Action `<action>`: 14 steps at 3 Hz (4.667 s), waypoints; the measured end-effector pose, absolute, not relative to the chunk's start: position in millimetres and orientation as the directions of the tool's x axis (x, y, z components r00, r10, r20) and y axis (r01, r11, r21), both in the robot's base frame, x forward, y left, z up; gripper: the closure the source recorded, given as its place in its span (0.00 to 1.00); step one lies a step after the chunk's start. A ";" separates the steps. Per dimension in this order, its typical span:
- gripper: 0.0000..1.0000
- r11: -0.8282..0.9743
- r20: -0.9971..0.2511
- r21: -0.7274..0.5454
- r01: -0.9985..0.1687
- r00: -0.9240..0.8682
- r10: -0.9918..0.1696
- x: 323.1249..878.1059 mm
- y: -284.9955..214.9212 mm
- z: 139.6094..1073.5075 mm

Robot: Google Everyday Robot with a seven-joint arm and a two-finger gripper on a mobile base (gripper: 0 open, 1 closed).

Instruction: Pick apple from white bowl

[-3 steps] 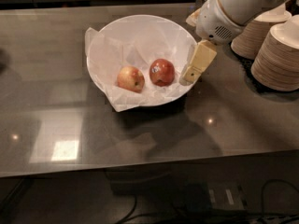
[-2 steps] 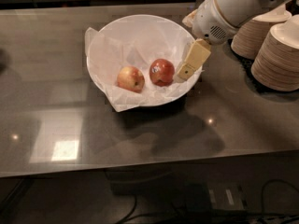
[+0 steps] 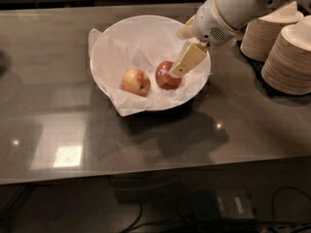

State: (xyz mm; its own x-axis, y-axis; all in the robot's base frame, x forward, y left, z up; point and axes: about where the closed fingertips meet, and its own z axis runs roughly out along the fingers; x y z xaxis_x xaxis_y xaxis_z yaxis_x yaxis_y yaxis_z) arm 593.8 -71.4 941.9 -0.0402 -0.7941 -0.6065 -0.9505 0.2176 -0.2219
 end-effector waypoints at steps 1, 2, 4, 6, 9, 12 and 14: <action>0.25 0.173 -0.580 -0.232 -0.957 -0.007 -0.814 595.9 -62.0 931.8; 0.23 0.126 -0.527 -0.259 -0.958 0.031 -0.849 598.9 -58.0 913.0; 0.21 0.061 -0.445 -0.302 -0.951 0.084 -0.892 602.9 -55.7 884.3; 0.22 0.026 -0.430 -0.311 -0.950 0.116 -0.895 609.8 -48.6 875.1; 0.40 0.006 -0.456 -0.262 -0.965 0.118 -0.882 617.9 -40.5 858.1; 0.96 0.011 -0.461 -0.242 -0.970 0.105 -0.881 619.8 -42.9 850.2; 1.00 0.026 -0.589 -0.275 -0.961 0.147 -0.795 618.7 -37.1 889.0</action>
Offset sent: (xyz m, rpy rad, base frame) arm 0.0098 0.0132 -0.0507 -0.1769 -0.0436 0.1029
